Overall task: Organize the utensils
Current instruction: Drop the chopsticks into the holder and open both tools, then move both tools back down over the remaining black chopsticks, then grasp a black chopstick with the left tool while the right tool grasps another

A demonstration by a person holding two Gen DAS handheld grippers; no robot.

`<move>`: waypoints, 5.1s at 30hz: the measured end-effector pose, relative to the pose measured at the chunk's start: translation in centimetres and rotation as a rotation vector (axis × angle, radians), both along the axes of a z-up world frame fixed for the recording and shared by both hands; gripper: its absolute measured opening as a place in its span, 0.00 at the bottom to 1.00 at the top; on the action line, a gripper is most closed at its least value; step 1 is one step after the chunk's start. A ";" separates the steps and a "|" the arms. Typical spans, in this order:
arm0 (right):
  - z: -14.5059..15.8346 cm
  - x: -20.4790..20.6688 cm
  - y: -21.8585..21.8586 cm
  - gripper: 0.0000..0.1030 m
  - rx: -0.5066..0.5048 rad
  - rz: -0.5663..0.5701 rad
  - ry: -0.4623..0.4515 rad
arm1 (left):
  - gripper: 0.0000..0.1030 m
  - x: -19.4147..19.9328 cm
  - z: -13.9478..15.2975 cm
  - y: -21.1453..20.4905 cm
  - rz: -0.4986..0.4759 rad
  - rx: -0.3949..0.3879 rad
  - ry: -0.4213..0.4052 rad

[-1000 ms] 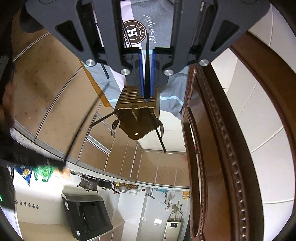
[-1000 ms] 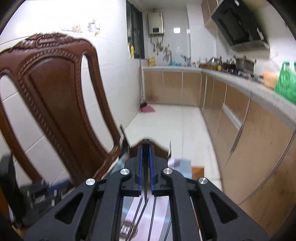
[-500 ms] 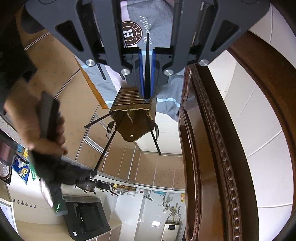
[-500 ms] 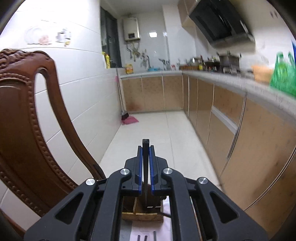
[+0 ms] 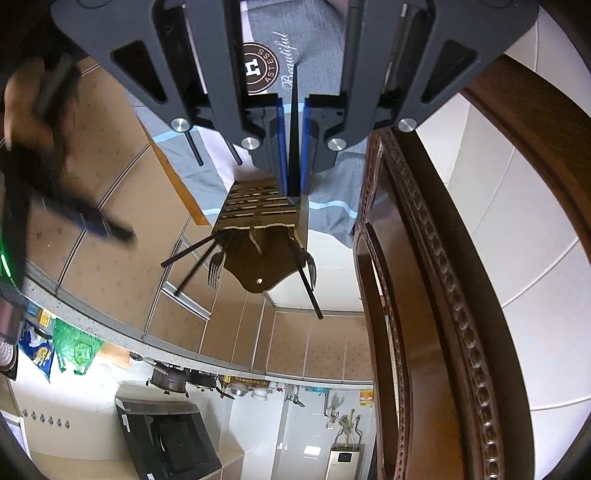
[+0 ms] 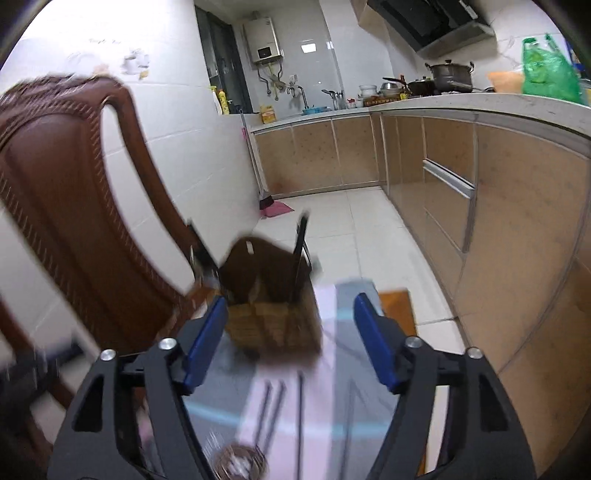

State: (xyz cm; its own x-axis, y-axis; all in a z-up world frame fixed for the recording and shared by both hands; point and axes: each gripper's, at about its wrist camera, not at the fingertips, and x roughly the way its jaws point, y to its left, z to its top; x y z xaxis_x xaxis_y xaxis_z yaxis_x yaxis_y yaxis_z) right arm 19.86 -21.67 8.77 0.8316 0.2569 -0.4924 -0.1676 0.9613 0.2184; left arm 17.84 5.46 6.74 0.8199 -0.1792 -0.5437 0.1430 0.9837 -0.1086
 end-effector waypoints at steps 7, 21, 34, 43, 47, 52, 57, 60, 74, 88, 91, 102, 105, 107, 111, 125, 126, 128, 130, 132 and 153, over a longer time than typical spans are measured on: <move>-6.9 -3.7 -2.5 0.82 -0.037 -0.056 0.126 | 0.06 0.9 0.5 -1.5 -0.008 0.003 0.011; -8.0 -1.7 -4.3 0.82 0.017 -0.037 0.186 | 0.06 8.1 10.9 -3.1 0.099 -0.010 -0.111; -8.0 -1.1 -4.9 0.82 0.070 -0.022 0.198 | 0.06 18.1 12.6 -4.3 0.135 -0.079 -0.084; -8.1 -0.7 -5.4 0.82 0.060 -0.035 0.205 | 0.40 21.3 4.2 -3.6 0.128 -0.108 0.130; -8.2 -0.6 -5.2 0.82 0.055 -0.028 0.210 | 0.71 16.9 0.0 -4.3 0.110 -0.030 0.144; -8.5 -0.5 -4.6 0.82 0.027 -0.022 0.219 | 0.80 8.8 -5.5 -4.8 0.055 0.089 0.220; -9.3 -0.6 -3.9 0.82 -0.021 -0.009 0.248 | 0.81 2.1 -9.1 -6.2 0.025 0.127 0.284; -9.9 -1.1 -3.5 0.82 -0.058 -0.003 0.275 | 0.81 -0.8 -10.3 -6.6 0.016 0.146 0.268; -10.5 -7.7 -1.9 0.82 -0.151 -0.034 0.218 | 0.81 -4.4 -10.9 -6.3 0.069 0.104 0.224; -10.7 -7.7 -1.5 0.82 -0.161 -0.018 0.220 | 0.81 -3.8 -11.3 -6.9 0.061 0.115 0.230; -10.7 -7.6 -1.6 0.82 -0.158 -0.021 0.220 | 0.81 -3.7 -11.3 -7.0 0.058 0.113 0.231; -10.8 -7.4 -1.6 0.82 -0.156 -0.021 0.222 | 0.81 -2.6 -11.9 -7.3 0.015 0.070 0.277; -10.9 -6.7 -1.3 0.82 -0.156 -0.017 0.232 | 0.81 -1.3 -12.3 -7.4 0.019 0.060 0.300; -10.9 -5.7 -1.3 0.82 -0.152 -0.013 0.244 | 0.81 -0.2 -12.3 -7.5 0.023 0.067 0.304; -10.6 -3.5 -1.3 0.82 -0.155 -0.023 0.247 | 0.80 2.3 -12.2 -7.9 0.035 0.082 0.309; -14.6 6.6 -0.1 0.57 -0.175 0.023 0.436 | 0.55 12.1 -15.7 -8.5 0.019 0.080 0.449; -14.9 7.0 -0.1 0.55 -0.177 0.023 0.445 | 0.54 12.7 -15.9 -8.6 0.018 0.083 0.457; -15.4 8.1 -0.3 0.54 -0.174 0.019 0.462 | 0.54 13.4 -16.4 -8.9 0.013 0.086 0.471; -16.0 9.0 -0.4 0.53 -0.159 0.020 0.487 | 0.50 14.2 -16.9 -9.2 0.001 0.086 0.492; -16.5 9.7 -0.4 0.50 -0.167 0.020 0.500 | 0.49 14.8 -17.3 -9.4 -0.003 0.093 0.505; -18.2 13.0 -0.3 0.08 -0.131 0.027 0.562 | 0.06 18.0 -19.5 -8.5 -0.009 0.078 0.515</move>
State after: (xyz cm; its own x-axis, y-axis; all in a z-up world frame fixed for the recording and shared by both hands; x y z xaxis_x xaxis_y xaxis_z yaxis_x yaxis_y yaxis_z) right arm 32.84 -21.96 -9.44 0.4273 0.1815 -0.8857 -0.0849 0.9834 0.1606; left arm 35.87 -3.02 -12.79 0.4409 -0.1274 -0.8885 0.0986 0.9908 -0.0932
